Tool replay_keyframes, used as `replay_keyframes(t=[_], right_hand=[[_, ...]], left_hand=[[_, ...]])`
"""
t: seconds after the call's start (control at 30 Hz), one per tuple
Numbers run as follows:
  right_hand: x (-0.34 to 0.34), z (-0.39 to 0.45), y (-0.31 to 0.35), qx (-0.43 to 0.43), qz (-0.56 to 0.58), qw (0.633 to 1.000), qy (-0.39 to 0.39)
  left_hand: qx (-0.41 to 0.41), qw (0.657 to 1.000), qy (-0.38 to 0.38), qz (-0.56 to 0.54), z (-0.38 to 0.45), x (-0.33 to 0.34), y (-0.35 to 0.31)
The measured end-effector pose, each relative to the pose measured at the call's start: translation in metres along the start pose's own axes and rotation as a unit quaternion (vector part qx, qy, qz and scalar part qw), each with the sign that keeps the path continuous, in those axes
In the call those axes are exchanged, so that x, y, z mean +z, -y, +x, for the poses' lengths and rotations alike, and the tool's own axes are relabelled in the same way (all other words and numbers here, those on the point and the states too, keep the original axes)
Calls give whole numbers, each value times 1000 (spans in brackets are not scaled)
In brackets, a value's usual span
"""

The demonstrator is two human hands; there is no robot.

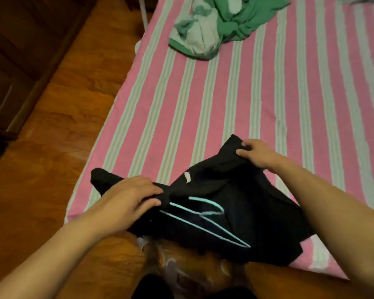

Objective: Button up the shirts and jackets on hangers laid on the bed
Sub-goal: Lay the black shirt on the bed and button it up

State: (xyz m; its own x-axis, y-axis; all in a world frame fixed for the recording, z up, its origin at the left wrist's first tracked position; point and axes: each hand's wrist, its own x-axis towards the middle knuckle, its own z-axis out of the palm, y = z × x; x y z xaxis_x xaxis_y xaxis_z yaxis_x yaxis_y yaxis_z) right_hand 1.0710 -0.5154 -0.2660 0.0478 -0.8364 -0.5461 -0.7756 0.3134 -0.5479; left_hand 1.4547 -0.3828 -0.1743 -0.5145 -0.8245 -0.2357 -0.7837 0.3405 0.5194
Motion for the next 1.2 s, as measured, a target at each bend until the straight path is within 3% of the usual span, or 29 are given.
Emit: replay_keyframes(t=[0.17,0.27,0.43,0.53,0.63,0.77,0.83,0.97,1.0,1.13,1.17,1.2], right_hand=[[-154,-126,-20,12,108,972,-208],[-232,-190,-1,-29,100,951,-292],[-313,-262,44,-97,114,891,-428],[-331,-287,76,-118,167,836,-509],[-332,-306,107,-146,162,812,-541],[-295,-318,134,-201,91,825,-521],[-267,-314,128,-220,34,827,-516],[-236,-314,94,-180,-100,868,-452],[-243,-317,87,-166,-119,853,-480],[-298,-341,86,-160,-47,730,-663],[-309,-342,93,-170,-50,720,-671],[-318,-340,99,-185,-45,733,-653]], left_hand=[[13,997,-79,6,64,-84,-73],[54,988,-128,74,101,-148,-133],[119,961,-225,110,128,-243,-223],[141,956,-245,76,133,-267,-262],[144,955,-253,51,145,-274,-289],[156,948,-275,30,158,-272,-316],[173,927,-332,16,155,-270,-323],[254,882,-395,-27,137,-271,-317],[273,877,-393,-34,132,-274,-313],[295,877,-376,-49,116,-291,-300],[299,878,-370,-49,112,-294,-298],[301,879,-367,-45,109,-297,-296]])
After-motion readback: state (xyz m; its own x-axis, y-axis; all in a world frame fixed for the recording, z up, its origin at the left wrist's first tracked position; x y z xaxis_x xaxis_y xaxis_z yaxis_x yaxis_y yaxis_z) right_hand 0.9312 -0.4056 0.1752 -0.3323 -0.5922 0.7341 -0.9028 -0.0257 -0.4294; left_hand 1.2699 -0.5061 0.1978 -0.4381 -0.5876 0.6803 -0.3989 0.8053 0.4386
